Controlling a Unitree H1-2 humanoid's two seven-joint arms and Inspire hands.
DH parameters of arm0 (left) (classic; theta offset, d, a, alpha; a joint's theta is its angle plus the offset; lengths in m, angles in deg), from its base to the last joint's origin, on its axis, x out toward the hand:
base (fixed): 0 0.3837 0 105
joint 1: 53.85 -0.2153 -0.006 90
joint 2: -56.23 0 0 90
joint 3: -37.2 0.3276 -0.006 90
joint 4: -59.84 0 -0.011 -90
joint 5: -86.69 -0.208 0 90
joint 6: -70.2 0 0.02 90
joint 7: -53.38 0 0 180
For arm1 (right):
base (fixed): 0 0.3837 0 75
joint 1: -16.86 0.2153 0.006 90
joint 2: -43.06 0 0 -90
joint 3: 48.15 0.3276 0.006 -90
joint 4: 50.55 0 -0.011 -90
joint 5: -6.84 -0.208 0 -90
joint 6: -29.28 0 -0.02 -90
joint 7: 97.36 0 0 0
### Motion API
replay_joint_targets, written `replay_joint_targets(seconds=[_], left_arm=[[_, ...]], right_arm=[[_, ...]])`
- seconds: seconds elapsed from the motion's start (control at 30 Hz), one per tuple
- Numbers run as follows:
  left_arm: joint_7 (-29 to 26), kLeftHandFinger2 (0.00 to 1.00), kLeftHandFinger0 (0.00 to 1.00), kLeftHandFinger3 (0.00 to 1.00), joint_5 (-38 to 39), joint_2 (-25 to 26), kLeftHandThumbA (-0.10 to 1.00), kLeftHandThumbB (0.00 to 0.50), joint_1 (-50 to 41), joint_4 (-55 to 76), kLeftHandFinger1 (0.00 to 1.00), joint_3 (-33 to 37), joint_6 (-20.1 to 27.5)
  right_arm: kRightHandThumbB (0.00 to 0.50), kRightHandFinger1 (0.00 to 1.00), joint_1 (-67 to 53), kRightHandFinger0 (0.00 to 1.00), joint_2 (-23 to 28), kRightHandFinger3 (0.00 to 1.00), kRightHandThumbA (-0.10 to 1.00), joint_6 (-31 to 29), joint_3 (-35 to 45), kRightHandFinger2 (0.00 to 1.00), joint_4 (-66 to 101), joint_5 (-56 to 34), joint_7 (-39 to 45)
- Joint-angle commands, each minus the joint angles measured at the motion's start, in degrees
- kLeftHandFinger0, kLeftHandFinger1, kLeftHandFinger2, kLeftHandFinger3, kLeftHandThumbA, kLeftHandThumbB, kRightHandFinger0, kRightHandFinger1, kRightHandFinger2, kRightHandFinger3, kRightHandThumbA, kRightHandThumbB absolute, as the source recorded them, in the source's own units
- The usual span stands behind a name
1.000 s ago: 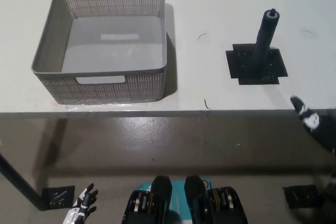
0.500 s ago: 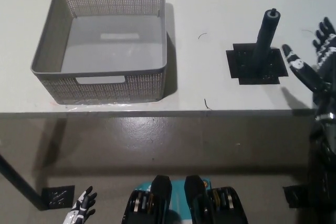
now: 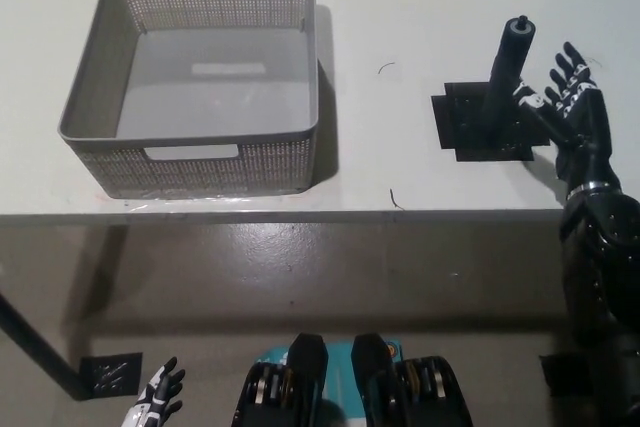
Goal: Use the right hand to pick up a electric screw driver and put it into a container on the left side
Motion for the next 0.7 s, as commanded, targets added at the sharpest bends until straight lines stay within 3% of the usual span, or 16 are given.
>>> replay_joint_targets(seconds=[0.0, 0.67], left_arm=[[0.65, 1.00, 1.00, 1.00, 0.15, 0.62, 1.00, 0.067, -0.29, 0.60, 1.00, 0.27, 2.02], [0.83, 1.00, 1.00, 1.00, 0.15, 0.40, 1.00, 0.058, -1.02, 0.43, 1.00, 0.55, 2.38]], right_arm=[[0.404, 1.00, 4.80, 1.00, 0.91, 1.00, 0.90, -1.93, -1.50, 1.00, -0.90, 1.35, -0.73], [0.414, 1.00, 13.57, 1.00, 1.93, 1.00, 0.92, -6.98, -4.94, 1.00, -18.00, 3.53, -2.71]])
